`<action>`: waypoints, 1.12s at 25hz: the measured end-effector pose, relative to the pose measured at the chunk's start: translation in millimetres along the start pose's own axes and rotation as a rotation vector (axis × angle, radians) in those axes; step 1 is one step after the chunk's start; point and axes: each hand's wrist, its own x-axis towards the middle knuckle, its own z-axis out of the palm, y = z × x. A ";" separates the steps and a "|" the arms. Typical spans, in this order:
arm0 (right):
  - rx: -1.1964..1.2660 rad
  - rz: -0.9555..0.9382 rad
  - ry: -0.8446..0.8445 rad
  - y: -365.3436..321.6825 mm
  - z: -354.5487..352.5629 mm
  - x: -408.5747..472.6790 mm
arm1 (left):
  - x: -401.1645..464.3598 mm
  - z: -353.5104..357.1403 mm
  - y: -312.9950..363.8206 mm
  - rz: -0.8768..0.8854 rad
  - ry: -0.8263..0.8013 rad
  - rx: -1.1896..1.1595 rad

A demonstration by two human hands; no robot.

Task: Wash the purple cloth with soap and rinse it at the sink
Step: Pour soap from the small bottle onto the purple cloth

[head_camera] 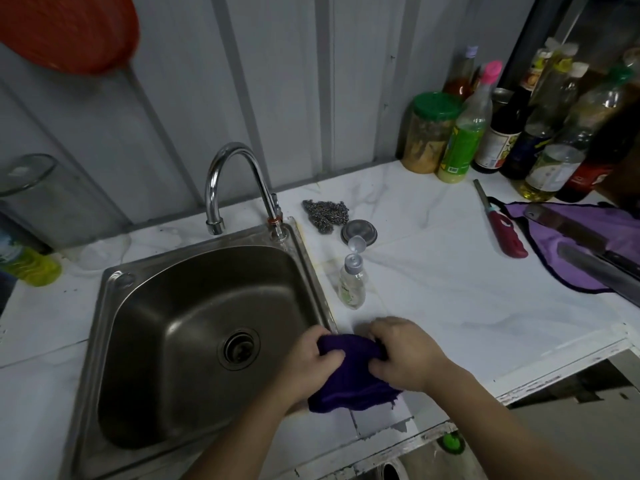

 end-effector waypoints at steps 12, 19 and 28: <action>1.552 -0.034 -0.009 -115.1 -29.0 35.0 | -38.2 -103.4 21.4 -0.117 0.096 -1.466; 1.350 0.174 0.166 -146.4 -6.2 69.2 | -12.6 -94.8 19.4 -0.103 0.273 -1.298; 0.909 0.168 0.339 -144.5 26.0 83.3 | 6.4 -111.0 19.9 -0.103 0.687 -0.393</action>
